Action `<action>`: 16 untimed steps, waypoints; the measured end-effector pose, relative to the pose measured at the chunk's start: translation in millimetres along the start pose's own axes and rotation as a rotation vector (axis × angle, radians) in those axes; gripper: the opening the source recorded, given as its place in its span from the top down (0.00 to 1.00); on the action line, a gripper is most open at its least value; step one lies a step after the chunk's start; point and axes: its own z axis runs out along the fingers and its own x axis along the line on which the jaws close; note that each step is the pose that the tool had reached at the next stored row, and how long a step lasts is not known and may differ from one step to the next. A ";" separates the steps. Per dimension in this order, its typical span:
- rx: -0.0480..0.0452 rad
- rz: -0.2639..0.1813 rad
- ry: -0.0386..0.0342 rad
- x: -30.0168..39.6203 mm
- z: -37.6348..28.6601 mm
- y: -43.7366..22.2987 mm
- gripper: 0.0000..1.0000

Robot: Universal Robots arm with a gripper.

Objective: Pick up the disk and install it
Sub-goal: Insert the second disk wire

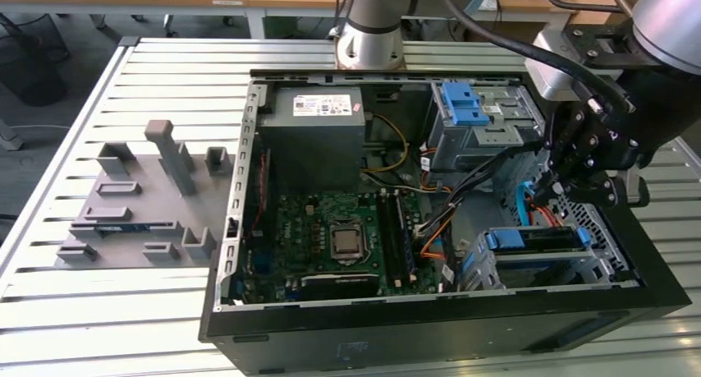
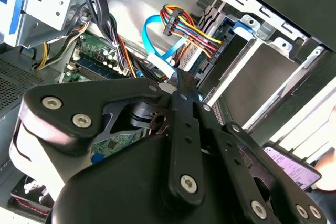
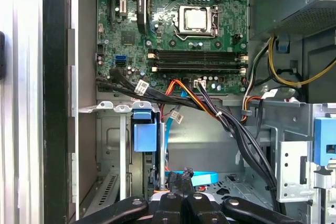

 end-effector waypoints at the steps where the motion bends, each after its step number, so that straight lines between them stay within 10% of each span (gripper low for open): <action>1: 0.0000 0.000 0.0001 0.0 0.1 0.0 0.89; 9: 0.0009 0.000 0.0011 -1.5 -9.2 0.8 0.82; 16: 0.0022 0.000 0.0197 -2.1 -8.5 1.7 0.75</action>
